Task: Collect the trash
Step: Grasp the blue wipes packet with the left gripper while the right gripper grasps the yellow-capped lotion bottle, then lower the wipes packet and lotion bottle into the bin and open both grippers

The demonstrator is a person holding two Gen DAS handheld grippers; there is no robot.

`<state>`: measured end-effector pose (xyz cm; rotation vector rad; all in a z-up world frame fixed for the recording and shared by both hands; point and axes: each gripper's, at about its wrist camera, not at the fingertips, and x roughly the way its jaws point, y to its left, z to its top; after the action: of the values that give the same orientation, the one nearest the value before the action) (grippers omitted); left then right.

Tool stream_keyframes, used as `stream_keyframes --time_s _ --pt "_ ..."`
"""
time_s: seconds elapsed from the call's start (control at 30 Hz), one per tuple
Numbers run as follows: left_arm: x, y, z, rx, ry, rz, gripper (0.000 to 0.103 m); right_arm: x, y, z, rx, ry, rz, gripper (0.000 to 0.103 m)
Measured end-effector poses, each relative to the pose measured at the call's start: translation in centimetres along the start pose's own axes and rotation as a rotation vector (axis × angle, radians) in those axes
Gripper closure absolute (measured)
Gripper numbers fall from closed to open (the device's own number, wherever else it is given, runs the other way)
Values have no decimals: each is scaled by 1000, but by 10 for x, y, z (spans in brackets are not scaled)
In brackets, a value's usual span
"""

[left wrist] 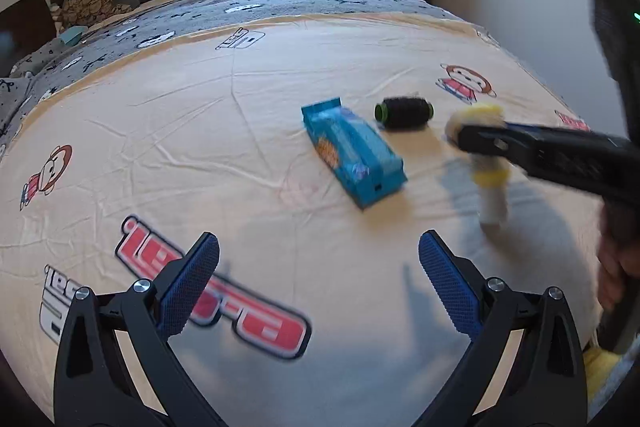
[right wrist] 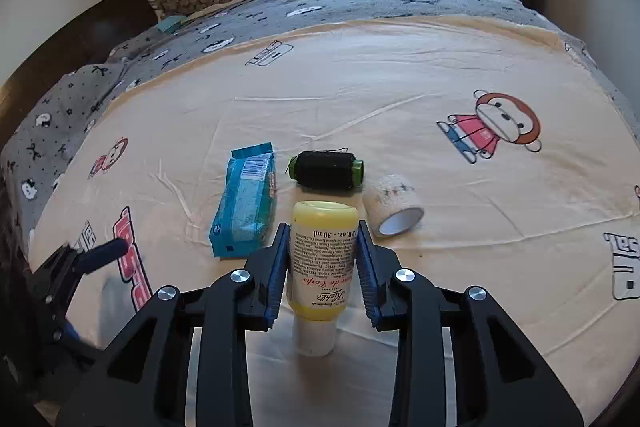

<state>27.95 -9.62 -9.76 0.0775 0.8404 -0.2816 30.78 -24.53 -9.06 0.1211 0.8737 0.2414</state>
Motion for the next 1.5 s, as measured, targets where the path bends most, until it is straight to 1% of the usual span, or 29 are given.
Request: stream_keyframes --time_s 0.13,0.23,0.33,0.37,0.4,0.43,0.5,0.57,0.6,0.7,0.8,0.9,1.03,1.13,1.27,1.43,1.5 --pt "13 -14 24 -10 -5 -14 9 -21 -9 -8 -28 -21 -46 70" --pt "31 -22 43 -12 11 7 10 -27 -19 -15 -20 -18 -37 71" --pt "53 -24 55 -25 49 25 19 -36 -26 -23 -6 -24 -14 71" --pt "61 -23 57 -31 68 29 27 -40 -27 -25 -6 -27 -6 71" --pt "69 -22 58 -38 94 29 40 -43 -27 -27 -8 -30 0 71" --pt "76 -22 57 -42 117 27 45 -47 -27 -29 -12 -36 3 71" --pt "76 -23 56 -25 106 41 50 -56 -26 -32 -19 -46 9 71" --pt "71 -24 54 -19 104 27 53 -64 -23 -34 -26 -59 14 71" --pt "65 -23 52 -19 102 16 59 -67 -23 -34 -29 -63 16 71" --pt "46 -24 43 -8 81 2 66 -79 -17 -42 -42 -78 22 71" --pt "14 -28 27 27 42 -19 69 -91 -10 -55 -60 -91 14 71" --pt "-23 -31 7 60 -2 -46 72 -102 -4 -70 -70 -98 26 71" --pt "-72 -29 -27 66 -51 -99 74 -117 3 -91 -77 -109 50 71" --pt "-100 -28 -58 67 -66 -151 74 -129 10 -112 -90 -115 66 71" --pt "-124 -25 -110 64 -42 -217 74 -142 19 -146 -102 -113 82 71" --pt "-127 -33 -173 110 38 -236 74 -146 23 -188 -87 -76 103 71" --pt "-125 -37 -195 118 76 -252 74 -141 22 -205 -64 -42 122 70"
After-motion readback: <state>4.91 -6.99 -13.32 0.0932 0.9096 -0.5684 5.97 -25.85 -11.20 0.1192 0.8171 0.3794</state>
